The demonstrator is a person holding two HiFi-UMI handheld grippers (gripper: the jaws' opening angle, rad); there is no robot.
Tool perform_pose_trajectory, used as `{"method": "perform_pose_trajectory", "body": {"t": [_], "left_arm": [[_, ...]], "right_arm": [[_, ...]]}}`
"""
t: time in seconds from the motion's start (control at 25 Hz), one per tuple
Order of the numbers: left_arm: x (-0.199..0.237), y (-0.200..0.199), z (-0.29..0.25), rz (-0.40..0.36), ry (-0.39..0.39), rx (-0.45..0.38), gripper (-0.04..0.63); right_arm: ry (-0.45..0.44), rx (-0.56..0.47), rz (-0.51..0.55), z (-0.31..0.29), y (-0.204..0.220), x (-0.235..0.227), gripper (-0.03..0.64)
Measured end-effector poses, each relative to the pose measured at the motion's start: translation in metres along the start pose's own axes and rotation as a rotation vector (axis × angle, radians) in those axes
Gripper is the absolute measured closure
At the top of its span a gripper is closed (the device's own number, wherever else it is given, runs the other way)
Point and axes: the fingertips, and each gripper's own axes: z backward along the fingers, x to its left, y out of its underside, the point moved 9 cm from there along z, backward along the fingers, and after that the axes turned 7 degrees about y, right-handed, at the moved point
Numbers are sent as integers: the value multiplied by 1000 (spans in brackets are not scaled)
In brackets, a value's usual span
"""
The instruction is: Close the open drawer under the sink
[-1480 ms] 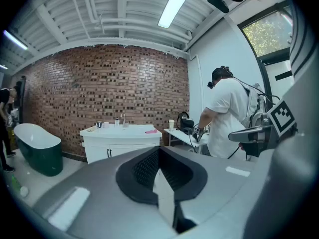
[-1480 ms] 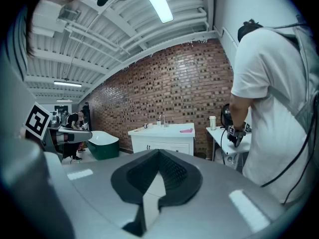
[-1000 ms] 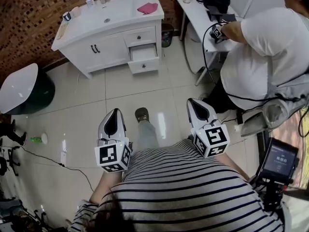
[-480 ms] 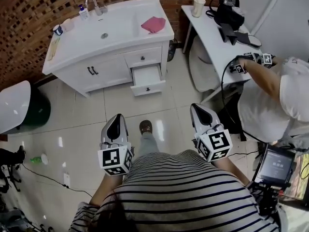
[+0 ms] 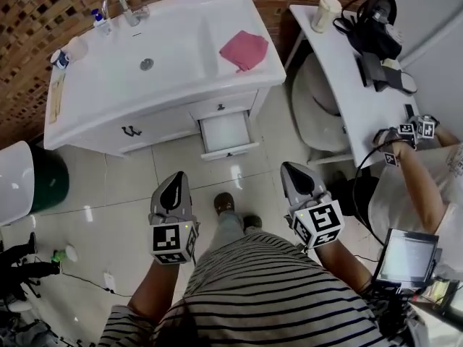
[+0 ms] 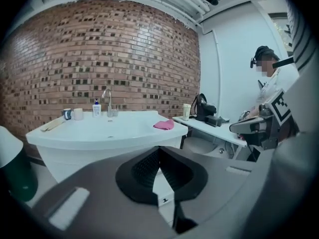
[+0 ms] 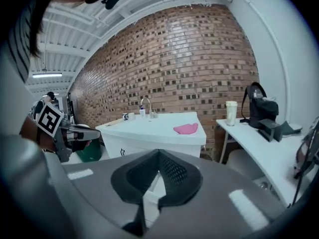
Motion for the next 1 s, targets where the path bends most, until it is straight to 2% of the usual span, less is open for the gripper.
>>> {"method": "perform_pose_trajectory", "body": {"t": [0.16,0.28,0.48,0.64,0.8,1.0], "left_arm": [[17,27,-42,28,-19,27,580],[20,65,-75,39,-32,11,578],[27,150,-128,64,-32,-22,578],[37,195,-169,81,-2,-83,578],[51,232,-201,66,6,-132,578],[62,263,-216,22,1,-169,578]], "right_arm": [[-14,61,-4,-52,37,-14,615],[-37,56,31,-90,80,-21,615],[-40,106,58,-164,196,-20,615],[-58,143,51,-222,292,-20,615],[-57,102,78,-269,360,-19,615],[-29,38,90,-304,403,-24,615]]}}
